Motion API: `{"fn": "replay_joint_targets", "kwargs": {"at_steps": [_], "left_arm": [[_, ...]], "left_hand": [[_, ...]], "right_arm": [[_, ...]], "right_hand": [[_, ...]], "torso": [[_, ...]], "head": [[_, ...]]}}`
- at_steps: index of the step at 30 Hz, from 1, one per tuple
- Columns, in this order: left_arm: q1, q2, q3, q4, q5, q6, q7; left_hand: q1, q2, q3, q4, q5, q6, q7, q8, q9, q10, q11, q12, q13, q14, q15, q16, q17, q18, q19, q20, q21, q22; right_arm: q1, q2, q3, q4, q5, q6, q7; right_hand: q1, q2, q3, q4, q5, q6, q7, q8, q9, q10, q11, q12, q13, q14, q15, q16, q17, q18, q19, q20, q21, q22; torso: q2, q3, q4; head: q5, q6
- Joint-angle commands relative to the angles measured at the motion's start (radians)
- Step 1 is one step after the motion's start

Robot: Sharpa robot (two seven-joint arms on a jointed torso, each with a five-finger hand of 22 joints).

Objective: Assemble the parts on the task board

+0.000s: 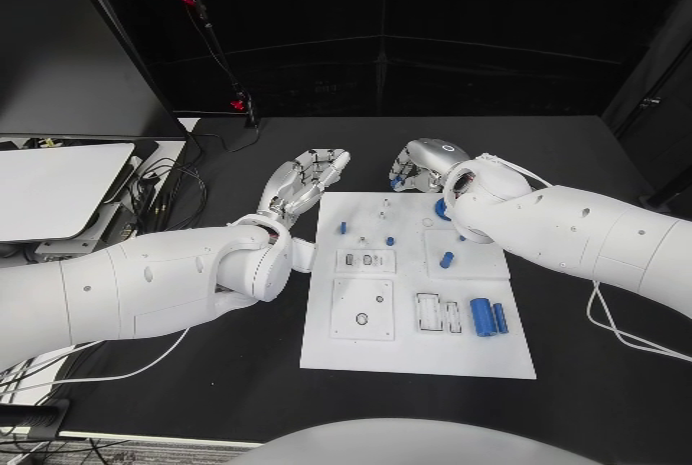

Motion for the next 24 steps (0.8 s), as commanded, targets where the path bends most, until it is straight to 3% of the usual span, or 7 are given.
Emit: {"fn": "replay_joint_targets", "kwargs": {"at_steps": [1, 24], "left_arm": [[0.002, 0.002, 0.001, 0.000, -0.007, 0.007, 0.353], [0.002, 0.005, 0.001, -0.004, -0.007, 0.007, 0.352]], "left_hand": [[-0.001, 0.011, -0.002, 0.002, 0.006, 0.006, 0.151, 0.005, -0.001, 0.004, 0.000, 0.007, 0.001, 0.003, 0.008, 0.003, 0.002, 0.012, -0.001, 0.005, 0.006, 0.001], [-0.001, 0.011, -0.002, 0.002, 0.007, 0.005, 0.152, 0.005, -0.002, 0.004, 0.000, 0.007, 0.001, 0.003, 0.008, 0.003, 0.002, 0.012, 0.000, 0.005, 0.007, 0.002]], "right_arm": [[0.002, 0.012, 0.001, -0.016, 0.004, 0.042, 0.017], [-0.002, 0.085, 0.000, -0.100, -0.013, 0.117, -0.003]], "right_hand": [[0.010, 0.002, 0.002, 0.003, 0.004, 0.009, 0.004, -0.006, 0.002, 0.008, -0.002, -0.003, 0.001, 0.078, -0.002, 0.003, 0.101, -0.007, 0.068, -0.005, 0.006, 0.198], [0.012, 0.001, 0.004, 0.010, 0.004, 0.003, 0.007, -0.019, -0.001, 0.006, 0.002, -0.022, 0.001, 0.077, 0.000, 0.002, 0.096, -0.006, 0.068, -0.003, 0.005, 0.197]], "torso": [[-0.001, -0.0003, -0.0016], [-0.003, -0.0010, -0.0018]], "head": [[0.006, -0.002], [0.012, -0.013]]}}
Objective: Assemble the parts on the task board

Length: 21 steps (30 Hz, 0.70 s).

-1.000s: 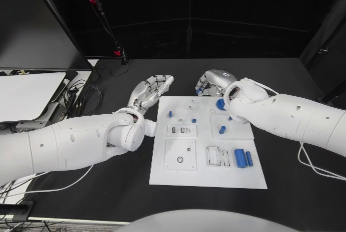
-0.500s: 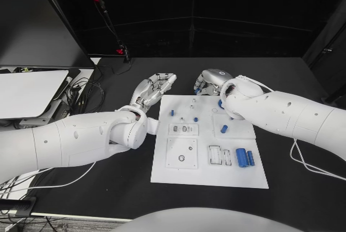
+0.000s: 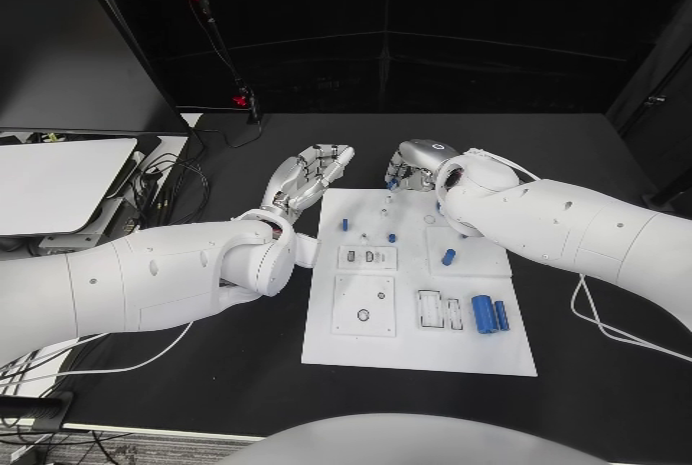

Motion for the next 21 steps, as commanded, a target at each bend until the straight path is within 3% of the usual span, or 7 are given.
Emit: {"fn": "replay_joint_targets", "kwargs": {"at_steps": [1, 8, 21], "left_arm": [[0.002, 0.001, 0.001, 0.001, -0.007, 0.007, 0.351], [0.002, -0.001, 0.001, 0.002, -0.007, 0.007, 0.349], [0.002, -0.003, 0.001, 0.000, -0.007, 0.004, 0.346]], "left_hand": [[-0.001, 0.011, -0.002, 0.002, 0.007, 0.005, 0.152, 0.005, -0.002, 0.004, 0.000, 0.003, 0.001, -0.001, 0.004, 0.003, 0.002, 0.012, 0.000, 0.005, 0.002, 0.002], [-0.001, 0.013, -0.003, 0.002, 0.007, 0.005, 0.152, 0.005, -0.003, 0.004, 0.000, 0.004, 0.001, -0.001, 0.005, 0.003, 0.002, 0.012, -0.001, 0.005, 0.002, 0.001], [-0.001, 0.013, -0.003, 0.002, 0.007, 0.005, 0.152, 0.005, -0.003, 0.004, 0.000, 0.004, 0.001, -0.001, 0.005, 0.003, 0.002, 0.012, -0.001, 0.005, 0.002, 0.001]], "right_arm": [[-0.001, 0.008, 0.001, -0.010, -0.015, 0.025, -0.006], [-0.007, 0.023, 0.001, -0.031, -0.032, 0.035, -0.010], [-0.019, 0.048, 0.001, -0.068, -0.039, 0.039, -0.004]], "right_hand": [[0.006, 0.008, 0.002, 0.006, 0.003, 0.000, 0.003, -0.004, -0.002, 0.007, 0.002, -0.005, 0.001, 0.077, 0.000, 0.002, 0.096, -0.006, 0.068, -0.003, 0.005, 0.197], [0.006, 0.008, 0.003, 0.008, 0.003, -0.001, 0.003, -0.007, -0.002, 0.005, 0.003, -0.010, 0.001, 0.076, 0.001, 0.002, 0.094, -0.006, 0.068, -0.002, 0.005, 0.198], [0.007, 0.007, 0.004, 0.010, 0.003, -0.004, 0.003, -0.012, -0.003, 0.004, 0.004, -0.017, 0.001, 0.076, 0.002, 0.002, 0.094, -0.006, 0.068, -0.001, 0.005, 0.197]], "torso": [[0.000, 0.0002, 0.0002], [-0.001, -0.0015, -0.0017], [0.000, -0.0004, -0.0002]], "head": [[0.001, -0.001], [0.003, -0.005], [0.005, -0.009]]}}
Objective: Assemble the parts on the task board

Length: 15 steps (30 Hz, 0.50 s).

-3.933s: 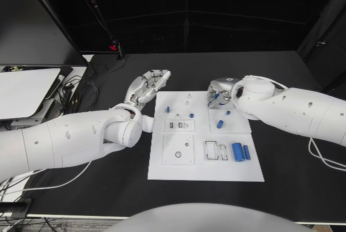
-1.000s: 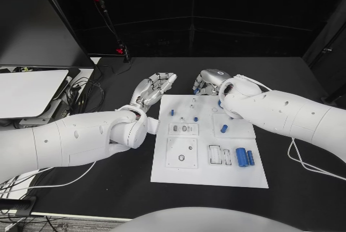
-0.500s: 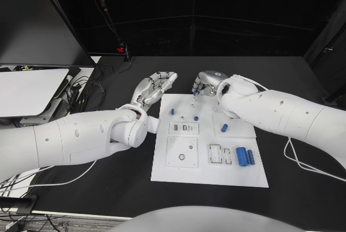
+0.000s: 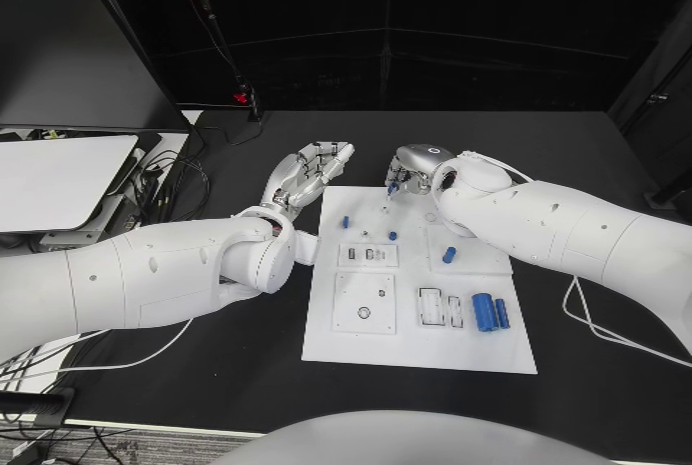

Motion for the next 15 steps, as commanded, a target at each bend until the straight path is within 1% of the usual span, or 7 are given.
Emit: {"fn": "replay_joint_targets", "kwargs": {"at_steps": [1, 4, 5, 8, 15], "left_arm": [[0.002, 0.001, 0.001, -0.001, -0.007, 0.004, 0.346], [0.002, 0.002, 0.001, -0.003, -0.007, 0.004, 0.345], [0.002, 0.002, 0.001, -0.003, -0.007, 0.004, 0.345], [0.002, 0.002, 0.001, -0.002, -0.007, 0.004, 0.345], [0.002, 0.001, 0.001, -0.002, -0.007, 0.003, 0.344]], "left_hand": [[0.002, 0.009, -0.003, 0.002, 0.003, 0.006, 0.152, 0.005, -0.001, 0.004, 0.000, 0.004, 0.001, -0.001, 0.005, 0.003, 0.002, 0.012, -0.001, 0.005, 0.002, 0.001], [0.003, 0.010, -0.004, 0.002, 0.004, 0.006, 0.152, 0.005, -0.001, 0.004, 0.000, 0.004, 0.001, 0.000, 0.005, 0.003, 0.002, 0.012, -0.001, 0.005, 0.002, 0.001], [0.003, 0.010, -0.004, 0.002, 0.004, 0.006, 0.152, 0.005, -0.001, 0.004, 0.000, 0.004, 0.001, 0.000, 0.005, 0.003, 0.002, 0.012, -0.001, 0.005, 0.002, 0.001], [0.003, 0.010, -0.004, 0.002, 0.004, 0.006, 0.152, 0.005, -0.001, 0.004, 0.000, 0.004, 0.001, 0.000, 0.005, 0.003, 0.002, 0.012, -0.001, 0.005, 0.002, 0.001], [0.003, 0.010, -0.004, 0.001, 0.004, 0.006, 0.152, 0.005, -0.002, 0.004, 0.000, 0.004, 0.001, 0.000, 0.005, 0.003, 0.002, 0.012, -0.001, 0.005, 0.003, 0.001]], "right_arm": [[-0.001, 0.006, 0.001, -0.004, -0.013, 0.007, 0.001], [-0.004, 0.009, 0.001, -0.007, -0.012, 0.008, 0.001], [-0.004, 0.011, 0.001, -0.008, -0.012, 0.008, 0.001], [-0.006, 0.014, 0.001, -0.012, -0.011, 0.008, 0.003], [-0.009, 0.020, 0.001, -0.021, -0.011, -0.007, 0.007]], "right_hand": [[0.002, 0.005, 0.002, 0.007, 0.004, -0.003, 0.003, -0.004, 0.001, 0.004, 0.004, -0.005, 0.002, 0.076, 0.002, 0.002, 0.094, -0.006, 0.068, -0.002, 0.005, 0.197], [0.002, 0.005, 0.002, 0.007, 0.004, -0.004, 0.003, -0.005, 0.001, 0.004, 0.004, -0.007, 0.002, 0.076, 0.002, 0.002, 0.093, -0.006, 0.067, -0.001, 0.004, 0.196], [0.002, 0.005, 0.002, 0.008, 0.004, -0.005, 0.003, -0.006, 0.001, 0.003, 0.004, -0.008, 0.002, 0.076, 0.003, 0.002, 0.092, -0.006, 0.067, -0.001, 0.004, 0.195], [0.003, 0.005, 0.002, 0.008, 0.004, -0.005, 0.003, -0.007, 0.001, 0.003, 0.005, -0.010, 0.002, 0.076, 0.003, 0.002, 0.092, -0.005, 0.066, -0.001, 0.003, 0.194], [0.004, 0.005, 0.004, 0.009, 0.005, -0.007, 0.004, -0.010, 0.000, 0.001, 0.005, -0.014, 0.002, 0.076, 0.003, 0.002, 0.093, -0.005, 0.065, 0.000, 0.003, 0.193]], "torso": [[0.000, 0.0002, 0.0009], [0.000, 0.0002, 0.0010], [0.000, -0.0003, 0.0002], [0.000, -0.0002, 0.0008], [0.000, 0.0000, 0.0013]], "head": [[0.001, -0.002], [0.001, -0.005], [0.003, -0.005], [0.006, -0.005], [0.009, -0.006]]}}
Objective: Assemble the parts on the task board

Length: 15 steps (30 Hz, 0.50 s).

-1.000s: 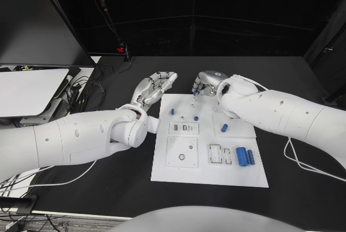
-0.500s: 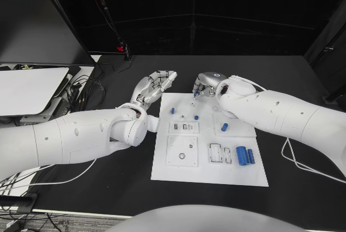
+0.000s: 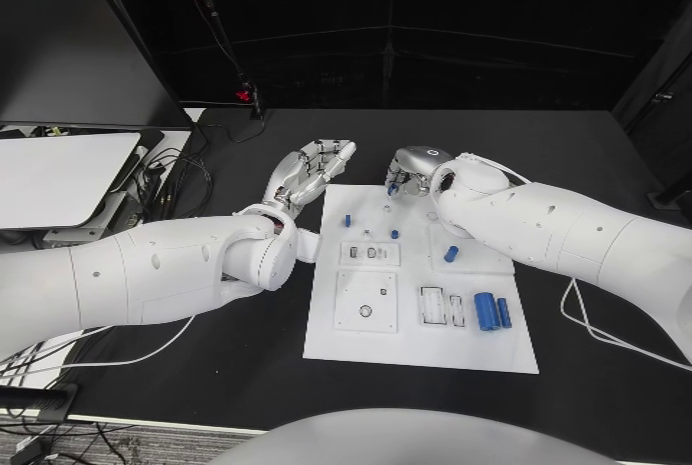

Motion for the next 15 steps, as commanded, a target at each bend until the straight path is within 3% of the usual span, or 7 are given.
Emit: {"fn": "replay_joint_targets", "kwargs": {"at_steps": [1, 15], "left_arm": [[0.002, 0.000, 0.001, 0.001, -0.007, 0.003, 0.344], [0.002, 0.003, 0.001, 0.001, -0.007, 0.006, 0.342]], "left_hand": [[0.003, 0.010, -0.004, 0.001, 0.004, 0.006, 0.152, 0.005, -0.002, 0.004, 0.000, 0.004, 0.001, 0.000, 0.005, 0.003, 0.002, 0.012, -0.001, 0.005, 0.003, 0.001], [0.004, 0.011, -0.005, 0.001, 0.005, 0.006, 0.152, 0.005, -0.002, 0.004, 0.001, 0.004, 0.000, 0.000, 0.005, 0.004, 0.002, 0.012, -0.002, 0.006, 0.003, 0.001]], "right_arm": [[0.000, 0.004, 0.001, -0.004, -0.007, -0.012, 0.006], [-0.004, 0.018, 0.001, -0.025, -0.007, -0.003, -0.012]], "right_hand": [[0.003, 0.006, 0.002, 0.005, 0.004, -0.004, 0.003, -0.004, 0.000, 0.001, 0.005, -0.006, 0.001, 0.076, 0.003, 0.002, 0.093, -0.005, 0.065, 0.000, 0.003, 0.192], [0.002, 0.007, 0.005, 0.011, 0.003, -0.011, 0.005, -0.014, -0.001, -0.005, 0.008, -0.016, 0.001, 0.076, 0.006, 0.001, 0.092, -0.005, 0.064, 0.002, 0.001, 0.190]], "torso": [[0.000, -0.0002, 0.0006], [-0.001, -0.0009, -0.0014]], "head": [[0.001, -0.002], [0.002, -0.008]]}}
